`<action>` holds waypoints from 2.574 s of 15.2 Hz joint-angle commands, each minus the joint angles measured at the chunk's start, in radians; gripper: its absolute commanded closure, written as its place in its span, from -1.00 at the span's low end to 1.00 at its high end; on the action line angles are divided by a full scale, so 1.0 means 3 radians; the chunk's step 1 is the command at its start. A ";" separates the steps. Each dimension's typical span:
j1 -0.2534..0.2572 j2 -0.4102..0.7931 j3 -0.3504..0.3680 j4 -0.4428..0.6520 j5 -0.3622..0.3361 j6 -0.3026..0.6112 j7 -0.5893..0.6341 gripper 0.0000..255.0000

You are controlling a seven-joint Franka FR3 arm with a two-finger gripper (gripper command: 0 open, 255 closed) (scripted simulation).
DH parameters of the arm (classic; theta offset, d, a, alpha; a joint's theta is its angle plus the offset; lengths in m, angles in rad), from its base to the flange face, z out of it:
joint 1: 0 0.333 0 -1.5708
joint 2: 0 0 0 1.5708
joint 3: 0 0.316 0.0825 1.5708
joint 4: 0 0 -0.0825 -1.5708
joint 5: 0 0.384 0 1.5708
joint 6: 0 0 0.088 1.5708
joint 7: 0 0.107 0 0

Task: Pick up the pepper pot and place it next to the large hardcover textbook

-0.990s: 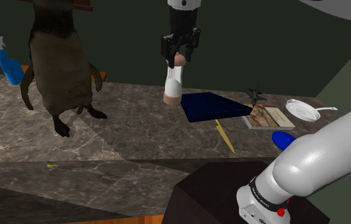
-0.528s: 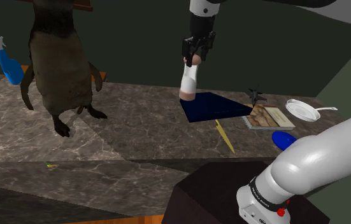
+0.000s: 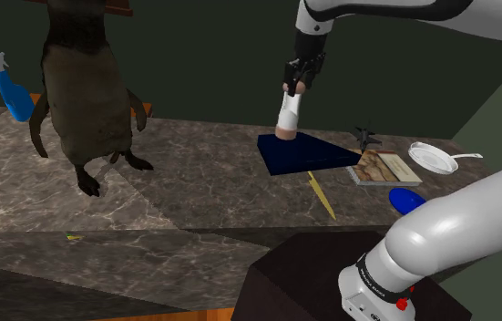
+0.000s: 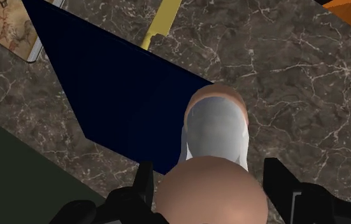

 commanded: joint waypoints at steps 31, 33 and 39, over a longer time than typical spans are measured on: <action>-0.1111 0.2020 -0.1192 0.1661 0.0230 0.0632 -0.2245 1.00; -0.1217 0.2256 -0.1212 0.1957 0.0299 0.0579 -0.2367 1.00; -0.1439 0.2763 -0.1222 0.2556 0.0429 0.0497 -0.2568 1.00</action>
